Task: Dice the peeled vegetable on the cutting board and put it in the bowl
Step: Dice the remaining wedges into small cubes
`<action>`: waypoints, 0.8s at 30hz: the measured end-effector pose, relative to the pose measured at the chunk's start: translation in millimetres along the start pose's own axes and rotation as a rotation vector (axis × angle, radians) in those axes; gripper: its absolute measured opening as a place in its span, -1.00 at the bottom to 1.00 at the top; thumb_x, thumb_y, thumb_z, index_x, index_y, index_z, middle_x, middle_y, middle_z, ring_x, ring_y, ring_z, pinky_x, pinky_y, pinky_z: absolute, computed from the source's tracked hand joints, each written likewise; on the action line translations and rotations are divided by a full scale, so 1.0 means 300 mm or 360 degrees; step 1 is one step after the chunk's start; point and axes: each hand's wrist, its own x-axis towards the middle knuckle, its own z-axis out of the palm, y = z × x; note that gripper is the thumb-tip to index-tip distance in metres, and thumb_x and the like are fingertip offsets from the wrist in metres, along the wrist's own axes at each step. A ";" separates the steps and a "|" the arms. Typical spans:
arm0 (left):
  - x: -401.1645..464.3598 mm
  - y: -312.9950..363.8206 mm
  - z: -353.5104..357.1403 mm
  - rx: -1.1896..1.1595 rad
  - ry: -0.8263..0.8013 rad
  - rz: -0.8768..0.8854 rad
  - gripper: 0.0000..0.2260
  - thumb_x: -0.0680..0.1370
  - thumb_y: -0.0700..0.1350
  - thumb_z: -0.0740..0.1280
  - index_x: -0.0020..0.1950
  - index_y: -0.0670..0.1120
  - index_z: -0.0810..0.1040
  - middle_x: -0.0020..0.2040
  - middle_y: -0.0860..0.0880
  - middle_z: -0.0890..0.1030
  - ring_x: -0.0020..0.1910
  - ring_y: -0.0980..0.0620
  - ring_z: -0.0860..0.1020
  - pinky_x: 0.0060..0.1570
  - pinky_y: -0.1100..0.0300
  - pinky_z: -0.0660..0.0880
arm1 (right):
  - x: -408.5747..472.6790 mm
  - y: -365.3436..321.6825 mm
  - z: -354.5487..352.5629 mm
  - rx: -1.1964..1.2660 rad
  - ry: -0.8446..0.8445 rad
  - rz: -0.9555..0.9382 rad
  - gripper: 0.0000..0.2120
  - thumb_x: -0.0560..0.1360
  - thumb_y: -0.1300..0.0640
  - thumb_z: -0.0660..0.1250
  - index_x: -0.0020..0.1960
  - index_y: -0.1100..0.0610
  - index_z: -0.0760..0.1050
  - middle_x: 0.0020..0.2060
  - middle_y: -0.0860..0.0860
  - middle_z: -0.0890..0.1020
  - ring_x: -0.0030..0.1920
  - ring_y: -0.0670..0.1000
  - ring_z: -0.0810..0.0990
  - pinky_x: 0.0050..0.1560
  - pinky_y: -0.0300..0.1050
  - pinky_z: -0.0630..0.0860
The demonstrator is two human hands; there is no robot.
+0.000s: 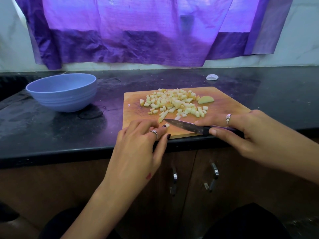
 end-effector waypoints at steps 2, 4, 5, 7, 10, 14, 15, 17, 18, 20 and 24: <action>0.000 -0.001 0.002 -0.0013 0.0003 0.0001 -0.72 0.54 0.02 0.23 0.10 -0.03 0.66 0.03 0.06 0.60 0.06 0.02 0.54 -0.08 -0.04 0.49 | 0.002 -0.003 -0.002 0.0017 -0.0014 0.0010 -0.75 0.53 -0.05 0.21 0.15 -0.21 0.57 -0.42 -0.35 0.47 -0.38 -0.41 0.43 -0.32 -0.54 0.30; -0.001 -0.003 0.003 -0.0017 0.0010 0.0009 -0.73 0.54 0.01 0.24 0.10 -0.04 0.66 0.01 0.06 0.60 0.05 0.01 0.54 -0.10 -0.05 0.50 | 0.003 -0.004 -0.004 0.0001 -0.0041 0.0004 -0.75 0.52 0.02 0.26 0.14 -0.19 0.58 -0.45 -0.33 0.43 -0.40 -0.41 0.43 -0.34 -0.55 0.29; -0.002 -0.003 0.003 -0.0014 0.0016 0.0015 -0.73 0.54 0.00 0.24 0.10 -0.04 0.66 0.01 0.05 0.60 0.04 0.01 0.54 -0.11 -0.06 0.50 | 0.003 -0.009 -0.006 -0.0013 -0.0064 0.0012 -0.74 0.52 0.03 0.26 0.15 -0.20 0.58 -0.43 -0.31 0.45 -0.40 -0.40 0.44 -0.34 -0.54 0.30; -0.003 -0.003 0.005 -0.0016 0.0022 0.0019 -0.74 0.54 -0.01 0.25 0.10 -0.04 0.66 0.00 0.05 0.60 0.04 0.01 0.54 -0.10 -0.05 0.50 | 0.008 -0.015 -0.008 0.0007 -0.0092 0.0022 -0.73 0.52 0.03 0.25 0.16 -0.20 0.57 -0.37 -0.28 0.49 -0.38 -0.41 0.44 -0.33 -0.52 0.31; -0.001 -0.002 0.005 -0.0019 0.0011 0.0015 -0.74 0.55 -0.01 0.24 0.10 -0.05 0.66 0.01 0.04 0.60 0.05 0.01 0.54 -0.08 -0.04 0.50 | 0.017 -0.017 -0.011 0.0030 -0.0104 0.0014 -0.71 0.50 -0.08 0.18 0.16 -0.26 0.55 -0.34 -0.31 0.48 -0.30 -0.44 0.42 -0.24 -0.48 0.34; 0.003 0.007 0.005 0.0001 0.0000 0.0016 -0.73 0.55 0.00 0.23 0.08 -0.05 0.67 0.02 0.05 0.61 0.05 0.03 0.54 -0.07 0.02 0.47 | 0.036 -0.015 -0.017 -0.0130 -0.0099 -0.0077 -0.73 0.52 -0.07 0.19 0.14 -0.20 0.58 -0.43 -0.38 0.31 -0.17 -0.62 0.24 -0.12 -0.65 0.19; 0.003 0.007 0.005 0.0007 0.0004 0.0014 -0.74 0.55 -0.01 0.24 0.07 -0.05 0.67 0.01 0.05 0.61 0.05 0.03 0.54 -0.08 0.04 0.46 | 0.038 -0.018 -0.019 -0.0149 -0.0087 -0.0085 -0.73 0.51 -0.06 0.21 0.14 -0.18 0.59 -0.45 -0.37 0.30 -0.17 -0.63 0.22 -0.13 -0.68 0.16; 0.003 0.006 0.002 0.0019 0.0001 0.0003 -0.74 0.55 0.00 0.23 0.06 -0.04 0.67 0.00 0.06 0.61 0.04 0.03 0.54 -0.09 0.03 0.46 | 0.039 -0.025 -0.022 -0.0140 -0.0113 -0.0034 -0.77 0.56 -0.07 0.24 0.16 -0.19 0.57 -0.48 -0.33 0.36 -0.22 -0.55 0.32 -0.19 -0.60 0.24; 0.004 0.006 -0.002 0.0022 -0.0012 -0.0001 -0.73 0.55 0.01 0.22 0.06 -0.04 0.67 0.00 0.06 0.61 0.05 0.02 0.54 -0.09 0.02 0.47 | 0.037 -0.027 -0.024 -0.0119 -0.0134 -0.0010 -0.78 0.54 -0.06 0.25 0.16 -0.19 0.56 -0.47 -0.34 0.42 -0.24 -0.52 0.35 -0.20 -0.57 0.27; 0.006 0.008 -0.009 0.0037 -0.0056 -0.0006 -0.70 0.55 0.04 0.20 0.07 -0.03 0.67 0.01 0.07 0.61 0.05 0.02 0.54 -0.08 0.01 0.48 | 0.043 -0.028 -0.029 -0.0125 -0.0155 -0.0012 -0.79 0.54 -0.08 0.26 0.14 -0.21 0.55 -0.37 -0.49 0.43 -0.20 -0.59 0.30 -0.17 -0.59 0.26; 0.009 0.013 -0.024 0.0132 -0.0119 -0.0007 -0.69 0.54 0.07 0.20 0.09 -0.01 0.66 0.02 0.07 0.60 0.06 0.03 0.53 -0.08 0.05 0.43 | 0.037 -0.033 -0.044 -0.0259 -0.0198 -0.0009 -0.73 0.55 -0.06 0.22 0.23 -0.29 0.47 -0.27 -0.40 0.30 -0.12 -0.57 0.18 -0.10 -0.66 0.16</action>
